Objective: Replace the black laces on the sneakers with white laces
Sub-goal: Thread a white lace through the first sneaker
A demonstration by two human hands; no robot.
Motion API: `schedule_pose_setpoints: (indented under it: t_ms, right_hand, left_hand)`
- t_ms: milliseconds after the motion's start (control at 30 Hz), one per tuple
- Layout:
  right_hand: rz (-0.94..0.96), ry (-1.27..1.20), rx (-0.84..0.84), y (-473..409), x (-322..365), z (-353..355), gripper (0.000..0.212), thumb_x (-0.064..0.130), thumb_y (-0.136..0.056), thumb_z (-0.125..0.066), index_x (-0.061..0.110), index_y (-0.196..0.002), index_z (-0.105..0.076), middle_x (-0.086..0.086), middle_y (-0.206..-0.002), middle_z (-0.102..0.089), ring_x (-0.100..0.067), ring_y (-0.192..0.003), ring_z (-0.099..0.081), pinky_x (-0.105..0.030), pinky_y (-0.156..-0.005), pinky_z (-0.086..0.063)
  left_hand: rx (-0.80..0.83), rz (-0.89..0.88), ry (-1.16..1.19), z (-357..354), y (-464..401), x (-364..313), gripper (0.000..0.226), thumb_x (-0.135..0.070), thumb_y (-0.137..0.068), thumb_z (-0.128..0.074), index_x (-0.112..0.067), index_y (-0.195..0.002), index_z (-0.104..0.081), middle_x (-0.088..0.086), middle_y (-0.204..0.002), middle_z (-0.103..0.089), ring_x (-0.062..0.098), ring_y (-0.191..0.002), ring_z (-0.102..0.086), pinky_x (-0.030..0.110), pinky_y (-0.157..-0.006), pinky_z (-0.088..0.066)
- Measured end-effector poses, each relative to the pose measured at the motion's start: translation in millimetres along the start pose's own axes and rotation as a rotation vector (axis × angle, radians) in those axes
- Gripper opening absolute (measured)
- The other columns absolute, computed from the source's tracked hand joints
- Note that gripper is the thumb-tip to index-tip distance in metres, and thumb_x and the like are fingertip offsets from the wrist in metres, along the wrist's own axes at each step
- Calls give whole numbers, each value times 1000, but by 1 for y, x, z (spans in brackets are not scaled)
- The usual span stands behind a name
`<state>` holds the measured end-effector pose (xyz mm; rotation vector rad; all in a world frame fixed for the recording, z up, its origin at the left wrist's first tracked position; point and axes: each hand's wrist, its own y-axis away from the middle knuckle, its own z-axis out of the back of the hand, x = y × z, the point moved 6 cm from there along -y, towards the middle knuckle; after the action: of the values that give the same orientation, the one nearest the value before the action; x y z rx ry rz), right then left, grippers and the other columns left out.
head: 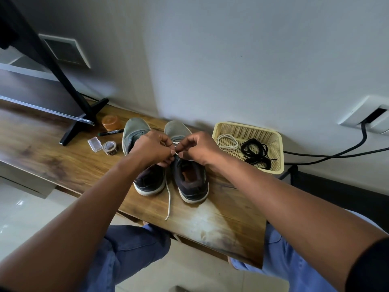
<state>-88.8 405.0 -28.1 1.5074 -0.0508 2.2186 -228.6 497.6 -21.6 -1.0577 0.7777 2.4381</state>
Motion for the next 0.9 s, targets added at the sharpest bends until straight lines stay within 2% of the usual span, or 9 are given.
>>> schedule_pose_setpoints:
  t_ms: [67,200,267,367,433,600,767,900]
  right_hand:
    - [-10,-14,20,1,0,1,21,2,-76,-85,21,-85,-80,-1,-88,-79,-11,-83,-73,-27,-82,-59]
    - [-47,-26,43,2,-1,4,21,1,-78,-85,18,-91,-82,2,-84,-78,-2,-73,-68,-16,-68,-53]
    - [-63,-34,44,3,0,4,20,1,-79,-84,15,-93,-82,1,-84,-77,-3,-73,-67,-15,-68,-53]
    - [-83,-40,43,3,0,4,20,1,-79,-84,15,-93,-82,-1,-85,-77,-5,-76,-68,-18,-71,-55]
    - [-89,-43,37,3,0,4,19,1,-79,-84,15,-92,-82,0,-84,-77,-5,-74,-68,-17,-68,-53]
    - [-98,-33,24,2,1,4,20,2,-78,-84,17,-91,-83,1,-84,-78,-2,-71,-67,-12,-61,-51]
    - [-111,1,14,2,1,1,20,-1,-76,-80,17,-85,-82,0,-78,-77,-9,-73,-70,-22,-69,-58]
    - [-87,12,-2,3,4,0,23,-4,-76,-78,19,-76,-80,-2,-76,-76,-13,-75,-69,-29,-76,-59]
  left_hand:
    - [50,2,7,0,-1,0,16,1,-92,-68,-8,-80,-74,11,-74,-78,19,-70,-78,32,-63,-63]
    - [147,53,62,1,1,2,17,13,-93,-64,-1,-91,-75,18,-80,-78,19,-68,-77,31,-62,-65]
    - [162,61,90,2,2,2,14,12,-93,-67,1,-93,-76,21,-83,-78,21,-69,-77,31,-62,-65]
    - [147,46,114,2,5,0,1,-1,-90,-79,0,-91,-78,20,-82,-78,24,-72,-79,29,-61,-64]
    - [94,25,88,2,5,0,8,-8,-87,-84,-2,-88,-78,18,-78,-78,25,-73,-79,31,-62,-64]
    - [30,80,80,0,4,0,9,-3,-91,-78,-2,-83,-76,15,-72,-77,21,-65,-78,29,-55,-62]
    - [-31,101,182,10,9,-8,19,4,-96,-66,-4,-79,-68,16,-75,-77,23,-68,-76,38,-66,-67]
    - [-122,49,444,31,15,-19,23,9,-98,-53,-7,-82,-59,10,-71,-77,22,-70,-75,38,-71,-66]
